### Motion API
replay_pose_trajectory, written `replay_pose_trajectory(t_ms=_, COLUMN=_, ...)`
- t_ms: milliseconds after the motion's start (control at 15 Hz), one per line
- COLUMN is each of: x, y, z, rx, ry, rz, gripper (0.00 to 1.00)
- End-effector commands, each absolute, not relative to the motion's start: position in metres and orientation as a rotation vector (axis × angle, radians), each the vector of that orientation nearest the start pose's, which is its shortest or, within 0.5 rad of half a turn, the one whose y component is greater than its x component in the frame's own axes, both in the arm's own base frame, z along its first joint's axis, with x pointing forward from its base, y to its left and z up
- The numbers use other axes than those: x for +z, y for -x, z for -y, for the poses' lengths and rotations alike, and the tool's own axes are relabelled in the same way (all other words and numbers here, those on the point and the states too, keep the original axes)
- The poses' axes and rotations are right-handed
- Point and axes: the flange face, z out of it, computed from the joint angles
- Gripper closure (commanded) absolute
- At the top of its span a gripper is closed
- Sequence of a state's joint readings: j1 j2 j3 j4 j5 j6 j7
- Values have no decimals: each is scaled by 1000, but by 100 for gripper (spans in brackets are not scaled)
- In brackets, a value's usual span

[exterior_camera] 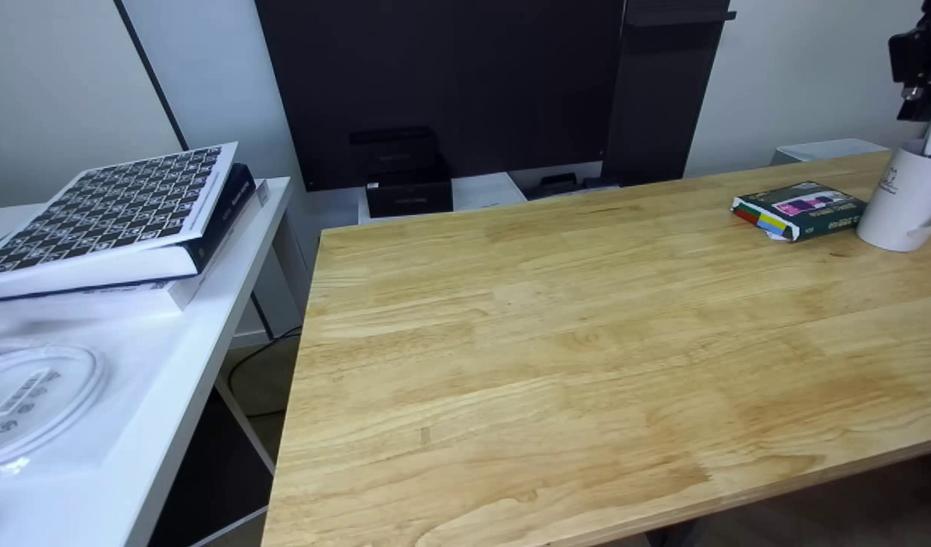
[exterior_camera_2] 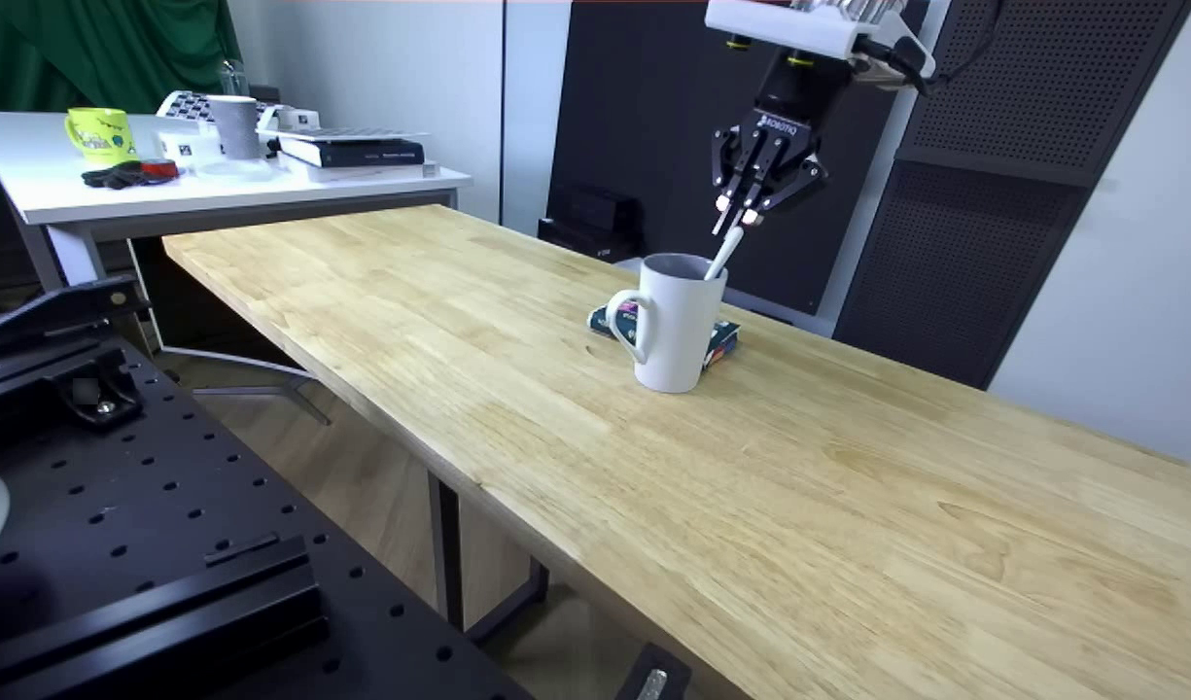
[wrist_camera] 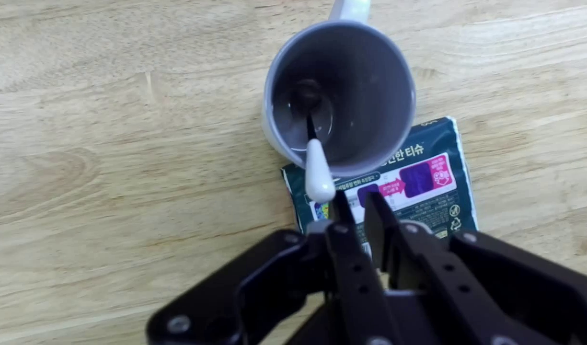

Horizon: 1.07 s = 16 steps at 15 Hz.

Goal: Pick the spoon and put it in the cup, then put it back on the table

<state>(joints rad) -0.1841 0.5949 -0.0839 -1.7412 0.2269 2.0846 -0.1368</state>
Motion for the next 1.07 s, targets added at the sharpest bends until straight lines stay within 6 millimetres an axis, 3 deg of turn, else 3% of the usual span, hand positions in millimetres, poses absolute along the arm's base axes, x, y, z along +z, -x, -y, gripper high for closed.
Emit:
replay_pose_trajectory(t_ms=0, x=236, y=-619, z=143, rx=314, ry=2946, rz=-390, gripper=53)
replay_pose_trajectory(t_ms=533, x=236, y=-599, z=148, rx=333, ry=2956, rz=-384, gripper=2)
replay_pose_trajectory(t_ms=1000, x=231, y=-584, z=161, rx=359, ry=2939, rz=-421, gripper=0)
